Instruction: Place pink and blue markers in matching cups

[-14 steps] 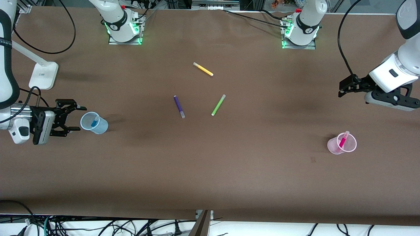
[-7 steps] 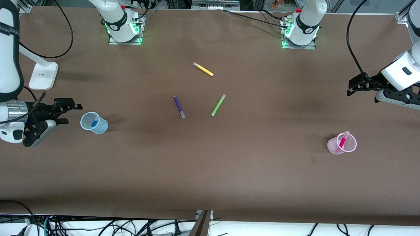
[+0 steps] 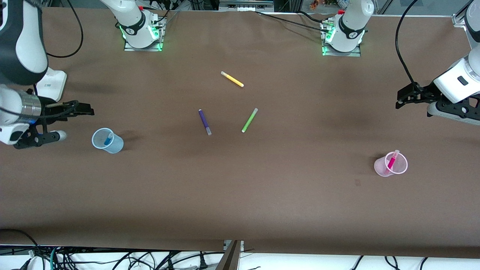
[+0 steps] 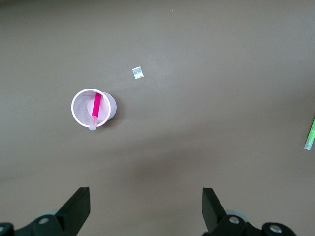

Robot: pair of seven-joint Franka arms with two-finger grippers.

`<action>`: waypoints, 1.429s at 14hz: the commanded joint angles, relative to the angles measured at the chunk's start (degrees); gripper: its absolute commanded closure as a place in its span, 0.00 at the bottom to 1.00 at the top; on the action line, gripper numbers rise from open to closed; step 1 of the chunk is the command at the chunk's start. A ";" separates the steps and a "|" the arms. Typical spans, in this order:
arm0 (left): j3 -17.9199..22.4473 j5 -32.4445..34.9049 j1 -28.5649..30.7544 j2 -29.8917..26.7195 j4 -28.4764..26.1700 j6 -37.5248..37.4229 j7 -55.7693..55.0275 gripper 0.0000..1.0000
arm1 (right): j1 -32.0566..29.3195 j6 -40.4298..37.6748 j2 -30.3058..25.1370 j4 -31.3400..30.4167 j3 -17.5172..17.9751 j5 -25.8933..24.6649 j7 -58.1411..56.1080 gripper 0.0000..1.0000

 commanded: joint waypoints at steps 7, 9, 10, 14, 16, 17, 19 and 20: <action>-0.62 0.83 0.37 -0.78 0.19 -1.08 0.57 0.00 | -0.09 -1.61 -18.22 -10.04 0.72 -6.23 7.27 0.00; -0.62 0.83 0.37 -0.78 0.19 -1.08 0.40 0.00 | -0.09 -2.13 -19.54 -9.78 -0.59 -5.36 7.00 0.00; -0.62 0.83 0.37 -0.78 0.19 -1.17 0.40 0.00 | -0.09 -1.78 -19.63 -9.69 -0.69 -5.36 7.00 0.00; -0.53 0.75 0.37 -0.78 0.19 -1.26 0.40 0.00 | -0.09 -2.92 -19.46 -9.69 -1.13 -3.00 6.91 0.00; -0.62 0.75 0.37 -0.78 0.19 -1.43 0.40 0.00 | -0.09 -3.01 -19.55 -9.69 -1.91 -2.02 6.74 0.00; -0.53 0.57 0.46 -0.78 0.19 -1.35 0.40 0.00 | -0.09 -3.27 -19.37 -9.69 -2.09 -1.93 6.56 0.00; -0.53 0.48 0.37 -0.69 0.19 -1.17 0.40 0.00 | -0.26 -3.97 -18.67 -8.38 -2.53 -1.93 6.21 0.00; -0.53 0.57 0.37 -0.69 0.19 -1.17 0.40 0.00 | -0.44 -4.32 -18.15 -7.85 -2.88 -1.84 6.21 0.00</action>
